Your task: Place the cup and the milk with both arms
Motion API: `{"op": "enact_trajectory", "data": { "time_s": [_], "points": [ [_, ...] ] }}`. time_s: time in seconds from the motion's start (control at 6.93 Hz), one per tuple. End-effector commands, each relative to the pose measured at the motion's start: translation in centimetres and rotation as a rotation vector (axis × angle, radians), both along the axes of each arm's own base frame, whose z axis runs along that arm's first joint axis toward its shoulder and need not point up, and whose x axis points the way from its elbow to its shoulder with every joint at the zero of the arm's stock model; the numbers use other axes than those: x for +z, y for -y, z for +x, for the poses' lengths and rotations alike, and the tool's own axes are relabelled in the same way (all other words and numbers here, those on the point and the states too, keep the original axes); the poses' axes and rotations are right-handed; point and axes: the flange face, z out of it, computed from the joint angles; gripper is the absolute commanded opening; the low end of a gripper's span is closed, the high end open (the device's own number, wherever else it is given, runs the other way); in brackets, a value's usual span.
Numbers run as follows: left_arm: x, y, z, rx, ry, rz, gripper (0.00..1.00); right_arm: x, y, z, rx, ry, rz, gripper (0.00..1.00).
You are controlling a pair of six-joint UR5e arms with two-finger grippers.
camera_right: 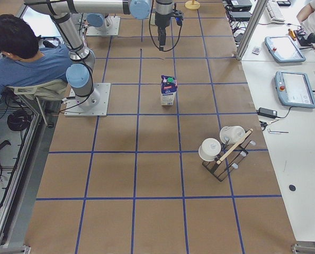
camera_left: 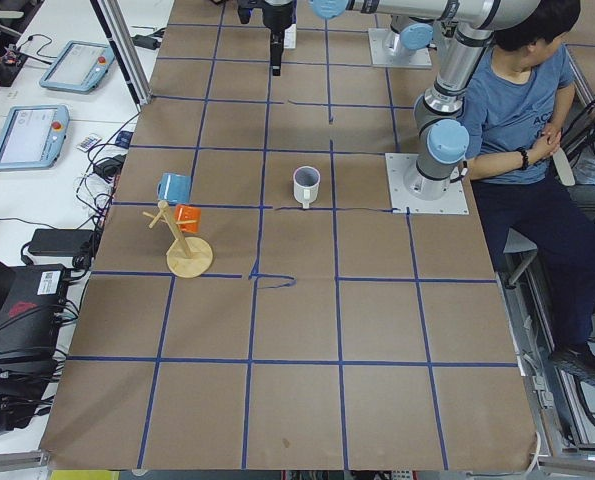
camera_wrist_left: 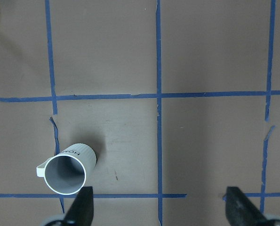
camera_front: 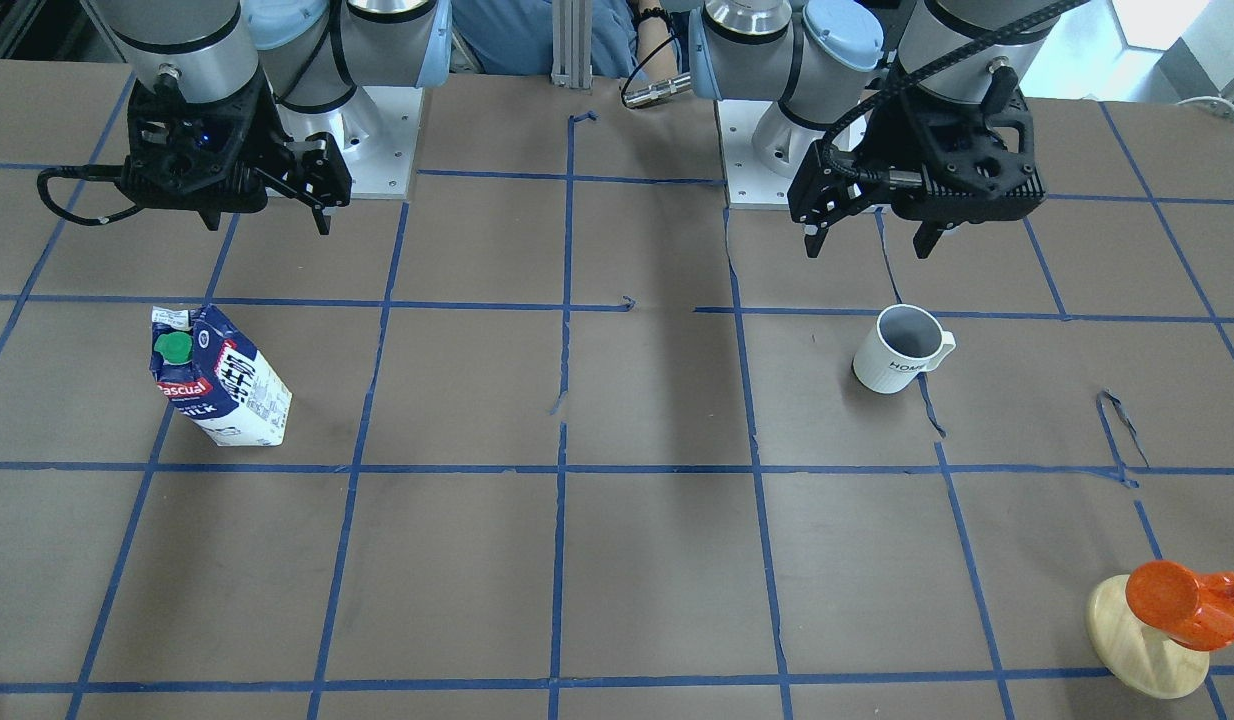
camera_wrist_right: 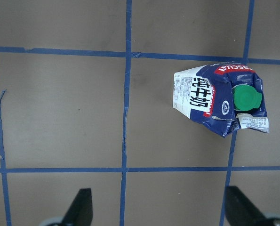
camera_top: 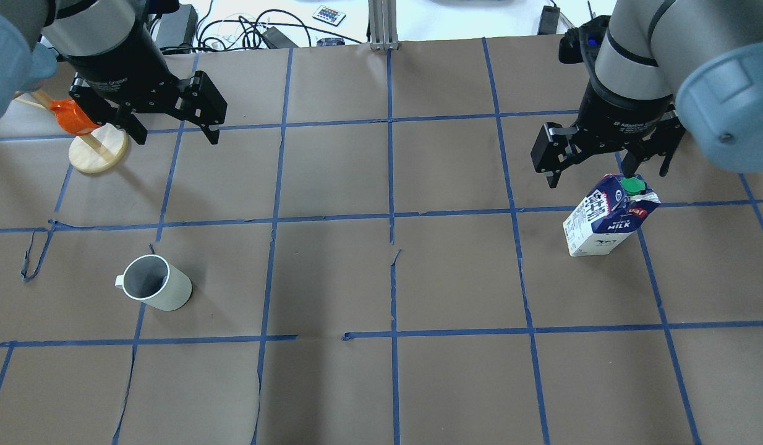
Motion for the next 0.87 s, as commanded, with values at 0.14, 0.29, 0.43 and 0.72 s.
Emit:
{"op": "enact_trajectory", "data": {
  "time_s": [0.14, 0.29, 0.43, 0.72],
  "points": [
    [-0.8, 0.2, 0.0, -0.001, 0.0, -0.004, 1.0, 0.0, 0.2, 0.1, -0.003, 0.0, -0.013, 1.0],
    [-1.1, 0.1, 0.1, 0.0, 0.0, -0.004, 1.0, -0.1, 0.3, -0.1, -0.006, -0.005, -0.012, 1.0],
    [-2.0, -0.6, 0.5, 0.012, 0.0, 0.013, 1.0, -0.1, 0.3, 0.0, -0.006, -0.003, -0.012, 1.0],
    [-2.6, -1.0, 2.0, 0.046, 0.005, -0.007, 1.0, -0.1, 0.5, -0.1, -0.009, -0.003, -0.013, 1.0]
  ]
}}
